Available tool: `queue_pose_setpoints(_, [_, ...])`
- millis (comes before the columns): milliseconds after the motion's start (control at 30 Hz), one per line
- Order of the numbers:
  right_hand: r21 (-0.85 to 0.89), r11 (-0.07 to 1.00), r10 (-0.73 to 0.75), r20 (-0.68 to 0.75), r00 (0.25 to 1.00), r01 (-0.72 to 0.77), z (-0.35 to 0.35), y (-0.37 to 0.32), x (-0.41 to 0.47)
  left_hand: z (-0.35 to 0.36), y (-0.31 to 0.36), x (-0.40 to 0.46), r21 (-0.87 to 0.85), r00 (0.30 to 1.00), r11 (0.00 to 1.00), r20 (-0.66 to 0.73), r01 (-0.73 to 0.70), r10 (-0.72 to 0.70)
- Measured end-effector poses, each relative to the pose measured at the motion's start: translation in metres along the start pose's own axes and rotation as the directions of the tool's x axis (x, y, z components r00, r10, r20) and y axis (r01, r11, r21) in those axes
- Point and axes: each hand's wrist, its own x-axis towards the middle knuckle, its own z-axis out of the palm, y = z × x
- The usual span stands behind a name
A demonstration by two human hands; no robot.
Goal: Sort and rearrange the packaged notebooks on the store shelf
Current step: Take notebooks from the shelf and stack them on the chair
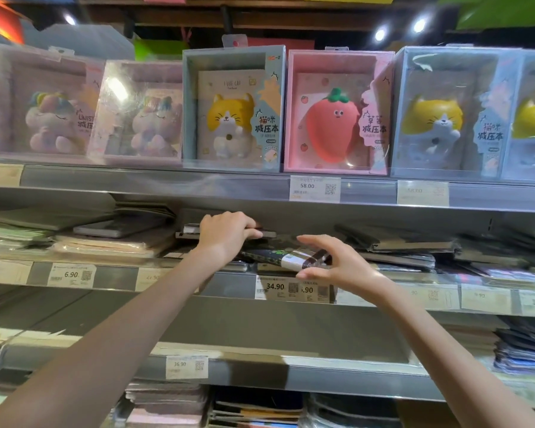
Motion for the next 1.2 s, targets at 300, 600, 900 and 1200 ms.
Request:
queue_pose_setpoints(300, [-0.194,0.98,0.039,-0.035,0.999,-0.045,-0.015,0.024,-0.006,0.03,0.056,0.001,-0.009,0.996,0.999,-0.075,-0.05,0.049])
queue_pose_setpoints(600, [-0.243,0.969,0.006,-0.12,0.993,-0.035,-0.026,0.043,-0.013,0.023,0.097,0.0,-0.035,0.979,0.999,0.2,-0.038,0.045])
queue_pose_setpoints(900, [-0.47,0.882,-0.135,-0.309,0.941,-0.027,-0.041,0.059,-0.027,0.014,0.069,-0.001,-0.125,0.943,0.986,0.3,-0.108,0.142])
queue_pose_setpoints(1200, [-0.574,0.768,0.082,-0.348,0.934,-0.282,-0.044,0.068,-0.029,0.015,0.029,0.013,-0.302,0.863,0.948,0.448,-0.101,0.235])
